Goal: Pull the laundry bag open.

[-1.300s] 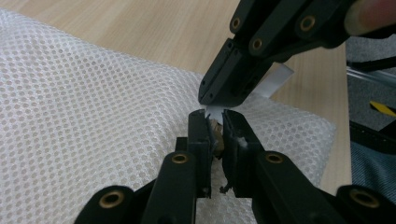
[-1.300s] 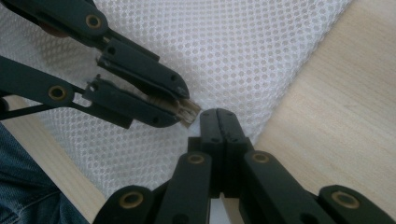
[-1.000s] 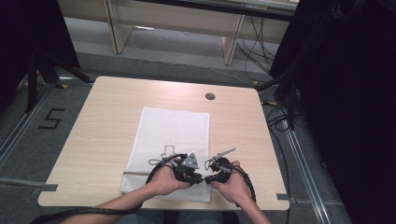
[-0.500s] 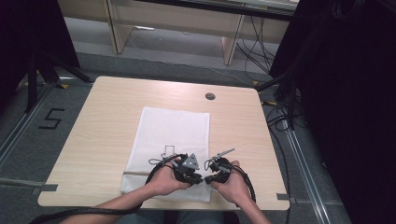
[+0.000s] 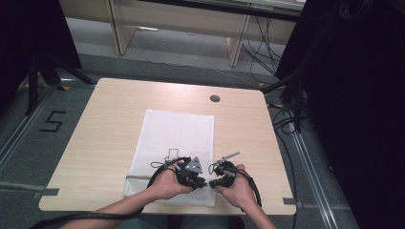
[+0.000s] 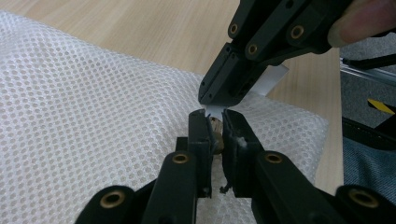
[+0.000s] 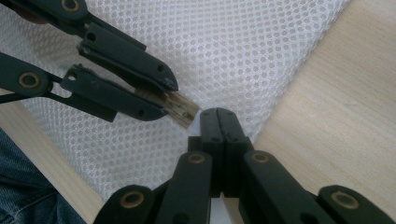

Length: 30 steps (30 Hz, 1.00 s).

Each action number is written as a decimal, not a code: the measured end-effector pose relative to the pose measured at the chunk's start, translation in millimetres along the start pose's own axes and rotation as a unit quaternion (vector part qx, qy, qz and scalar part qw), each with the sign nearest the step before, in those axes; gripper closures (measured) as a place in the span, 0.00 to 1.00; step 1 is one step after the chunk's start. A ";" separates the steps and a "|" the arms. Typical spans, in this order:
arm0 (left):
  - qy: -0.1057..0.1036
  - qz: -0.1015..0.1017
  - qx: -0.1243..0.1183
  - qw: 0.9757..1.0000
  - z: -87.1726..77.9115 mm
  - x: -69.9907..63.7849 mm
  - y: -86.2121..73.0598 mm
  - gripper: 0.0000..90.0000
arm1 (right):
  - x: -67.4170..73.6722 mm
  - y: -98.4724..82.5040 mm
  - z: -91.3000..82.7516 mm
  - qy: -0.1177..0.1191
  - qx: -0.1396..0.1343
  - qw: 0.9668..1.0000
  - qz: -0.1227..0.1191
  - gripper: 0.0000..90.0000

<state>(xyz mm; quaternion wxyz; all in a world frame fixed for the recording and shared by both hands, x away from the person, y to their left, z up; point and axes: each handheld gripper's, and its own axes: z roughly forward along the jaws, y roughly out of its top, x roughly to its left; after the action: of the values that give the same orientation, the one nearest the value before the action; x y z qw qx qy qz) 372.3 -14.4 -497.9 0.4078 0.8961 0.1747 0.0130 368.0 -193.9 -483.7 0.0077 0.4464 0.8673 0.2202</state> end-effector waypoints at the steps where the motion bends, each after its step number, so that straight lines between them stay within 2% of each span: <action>1: 0.000 0.000 0.000 1.000 -0.1 -0.1 0.1 0.91 | -0.5 -0.1 0.2 -0.001 -0.003 1.000 -0.003 1.00; 4: -0.001 0.002 0.002 1.000 -1.3 0.2 0.0 0.91 | -0.6 -0.2 0.5 0.000 -0.004 1.000 -0.004 1.00; 8: -0.001 -0.008 0.001 1.000 -4.6 0.3 -0.8 0.91 | -0.1 0.0 0.0 0.001 0.000 1.000 0.000 1.00; 9: 0.000 0.002 0.001 1.000 -5.6 1.1 -0.6 0.91 | -0.8 0.0 0.3 0.001 -0.002 1.000 -0.005 1.00; 14: -0.001 0.001 0.000 1.000 -5.7 0.8 -1.0 0.91 | -0.7 -0.1 0.4 0.000 -0.003 1.000 -0.004 1.00; 15: 0.000 0.006 0.002 1.000 -7.1 1.9 -1.0 0.91 | -0.7 -0.3 0.4 0.000 -0.004 1.000 -0.003 1.00; 16: 0.001 -0.001 0.004 1.000 -7.6 1.2 -1.4 0.91 | -0.7 -0.3 0.5 0.000 -0.004 1.000 -0.003 1.00; 19: 0.000 0.002 0.003 1.000 -8.2 1.9 -1.6 0.91 | -0.7 -0.3 0.4 0.001 -0.003 1.000 0.001 1.00; 20: -0.002 -0.005 -0.001 1.000 -7.5 0.6 -2.1 0.91 | -1.5 -0.2 1.0 0.004 -0.006 1.000 -0.005 1.00; 26: 0.000 0.003 0.001 1.000 -10.3 1.4 -1.8 0.91 | -0.9 -0.4 0.4 0.003 -0.003 1.000 0.004 1.00; 29: 0.000 -0.003 0.002 1.000 -11.5 1.0 -2.5 0.91 | -1.0 -0.5 0.5 0.003 -0.004 1.000 0.005 1.00; 30: 0.001 0.005 0.004 1.000 -12.4 1.9 -2.4 0.91 | -0.7 -0.4 0.5 0.004 -0.003 1.000 0.006 1.00</action>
<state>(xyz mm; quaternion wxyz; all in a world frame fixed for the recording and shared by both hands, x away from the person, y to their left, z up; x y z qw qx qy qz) 371.3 -3.3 -491.7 0.4037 0.8988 0.1703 0.0148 368.2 -194.5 -484.5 0.0043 0.4510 0.8637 0.2249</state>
